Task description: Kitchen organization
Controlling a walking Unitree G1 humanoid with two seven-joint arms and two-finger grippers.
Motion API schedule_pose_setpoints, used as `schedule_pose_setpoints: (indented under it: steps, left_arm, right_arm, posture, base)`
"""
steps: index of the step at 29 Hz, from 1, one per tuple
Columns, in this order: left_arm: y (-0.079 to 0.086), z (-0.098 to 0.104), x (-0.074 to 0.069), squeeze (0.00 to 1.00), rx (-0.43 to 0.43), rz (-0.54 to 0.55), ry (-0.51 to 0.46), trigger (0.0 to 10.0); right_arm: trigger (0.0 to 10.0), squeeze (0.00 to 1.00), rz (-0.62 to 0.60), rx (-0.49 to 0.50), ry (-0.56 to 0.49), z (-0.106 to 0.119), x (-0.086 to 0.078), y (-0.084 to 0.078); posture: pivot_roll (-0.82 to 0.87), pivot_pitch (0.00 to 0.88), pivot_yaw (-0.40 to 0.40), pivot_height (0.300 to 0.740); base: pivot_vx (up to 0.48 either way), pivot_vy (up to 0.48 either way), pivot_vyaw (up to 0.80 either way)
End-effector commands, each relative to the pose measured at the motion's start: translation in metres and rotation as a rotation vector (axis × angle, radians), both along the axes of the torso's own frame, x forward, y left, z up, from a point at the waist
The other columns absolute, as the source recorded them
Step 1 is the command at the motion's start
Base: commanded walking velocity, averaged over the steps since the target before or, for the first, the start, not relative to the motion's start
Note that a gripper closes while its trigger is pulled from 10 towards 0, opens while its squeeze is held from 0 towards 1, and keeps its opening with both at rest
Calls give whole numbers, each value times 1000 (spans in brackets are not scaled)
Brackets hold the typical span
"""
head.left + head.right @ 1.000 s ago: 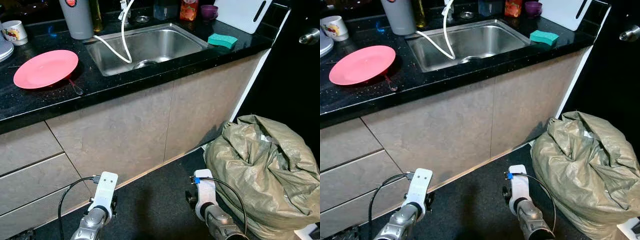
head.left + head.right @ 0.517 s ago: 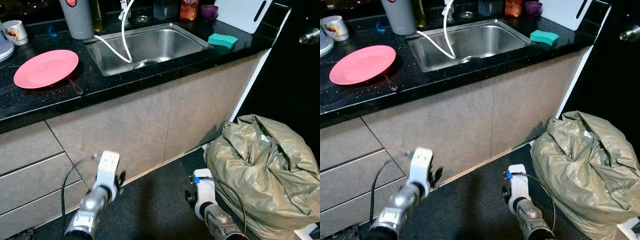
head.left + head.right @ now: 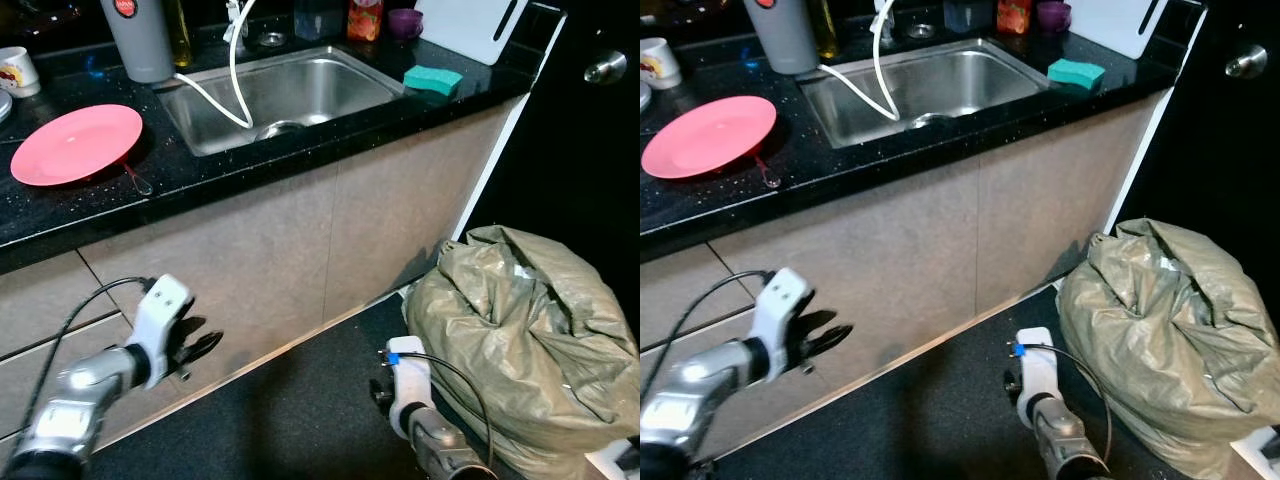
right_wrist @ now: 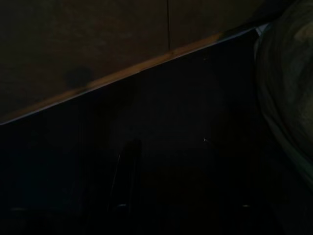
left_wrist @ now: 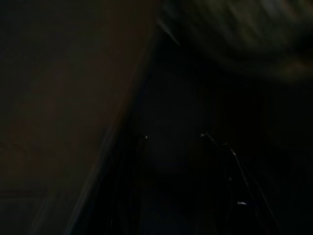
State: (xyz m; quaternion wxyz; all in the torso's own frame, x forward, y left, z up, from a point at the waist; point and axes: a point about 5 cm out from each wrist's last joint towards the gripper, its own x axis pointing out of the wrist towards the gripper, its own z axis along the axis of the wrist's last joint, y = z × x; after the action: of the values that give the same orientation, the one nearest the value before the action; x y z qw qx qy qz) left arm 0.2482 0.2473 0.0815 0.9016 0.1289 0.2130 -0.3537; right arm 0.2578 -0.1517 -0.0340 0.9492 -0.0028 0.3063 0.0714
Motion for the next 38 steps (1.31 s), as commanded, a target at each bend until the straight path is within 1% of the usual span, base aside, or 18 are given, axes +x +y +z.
schedule_pose_setpoints:
  steps: [1, 3, 4, 5, 8, 10, 11, 12, 13, 14, 19, 21, 24, 26, 28, 31, 36, 38]
  left_arm:
    - [-3, -3, -8, 0, -8, -62, 62, 10000]
    - [0, -8, -29, 0, -21, -94, 200, 10000]
    - [0, -8, -29, 0, -21, -94, 200, 10000]
    - [-6, -10, -45, 0, -39, -161, 264, 10000]
    - [-10, -12, -56, 0, -53, -210, 305, 10000]
    - [-27, -16, -78, 0, -64, -333, 389, 10000]
    - [-27, -16, -78, 0, -64, -333, 389, 10000]
    - [-33, -17, -85, 0, -69, -375, 422, 10000]
    - [-51, -18, -98, 0, -97, -440, 441, 10000]
    - [-55, -18, -101, 0, -104, -454, 444, 10000]
    - [-71, -20, -108, 0, -162, -449, 459, 10000]
    - [-76, -19, -105, 0, -236, -339, 401, 10000]
    - [-65, -20, -97, 0, -251, -222, 361, 10000]
    - [-57, -18, -100, 0, -222, -222, 370, 10000]
    - [-51, -19, -109, 0, -152, -287, 401, 10000]
    - [-52, -23, -118, 0, -91, -354, 436, 10000]
    - [-65, -28, -123, 0, -78, -385, 398, 10000]
    - [-81, -34, -113, 0, -53, -352, 265, 10000]
  right_arm:
    - [10000, 0, 1, 2, 17, -4, -5, 1]
    - [10000, 0, 4, 3, 19, -5, -6, 2]
    - [10000, 0, 4, 3, 19, -5, -6, 2]
    - [10000, 0, 7, 4, 19, -5, -6, 3]
    - [10000, 0, 8, 5, 19, -5, -5, 4]
    - [10000, 0, 12, 5, 18, -4, -4, 5]
    - [10000, 0, 12, 5, 18, -4, -4, 5]
    - [10000, 0, 12, 6, 16, -4, -4, 5]
    - [10000, 0, 11, 6, 13, -3, -3, 5]
    - [10000, 0, 11, 6, 12, -3, -4, 4]
    - [10000, 0, 9, 4, 13, -4, -4, 3]
    - [10000, 0, 4, 4, 13, -4, -5, 2]
    - [10000, 0, 3, 3, 14, -4, -5, 2]
    - [10000, 0, 6, 2, 14, -4, -5, 2]
    - [10000, 0, 6, 1, 14, -4, -5, 1]
    - [10000, 0, 10, -1, 15, -4, -5, 0]
    - [10000, 0, 6, 2, 11, -3, -4, 1]
    - [10000, 0, 5, 3, 9, -2, -3, 0]
  posture:
    - [24, 57, 3, 740]
    - [28, 55, 0, 740]
    - [28, 55, 0, 740]
    - [29, 53, -1, 740]
    - [29, 55, 0, 740]
    - [27, 56, -1, 740]
    - [27, 56, -1, 740]
    - [27, 59, 2, 740]
    - [25, 62, 3, 740]
    - [24, 63, 3, 740]
    - [22, 63, 2, 740]
    - [19, 65, 4, 740]
    - [19, 67, 1, 740]
    - [20, 70, -2, 740]
    - [23, 69, -4, 740]
    - [27, 71, -6, 740]
    - [21, 72, -2, 740]
    - [19, 73, -2, 740]
  base:
    - [0, 0, 0]
    - [0, 0, 0]
    - [0, 0, 0]
    - [0, 0, 0]
    - [0, 0, 0]
    - [0, 0, 0]
    - [0, 0, 0]
    - [0, 0, 0]
    - [0, 0, 0]
    - [0, 0, 0]
    - [0, 0, 0]
    - [0, 0, 0]
    - [0, 0, 0]
    - [0, 0, 0]
    - [0, 0, 0]
    - [0, 0, 0]
    - [0, 0, 0]
    - [0, 0, 0]
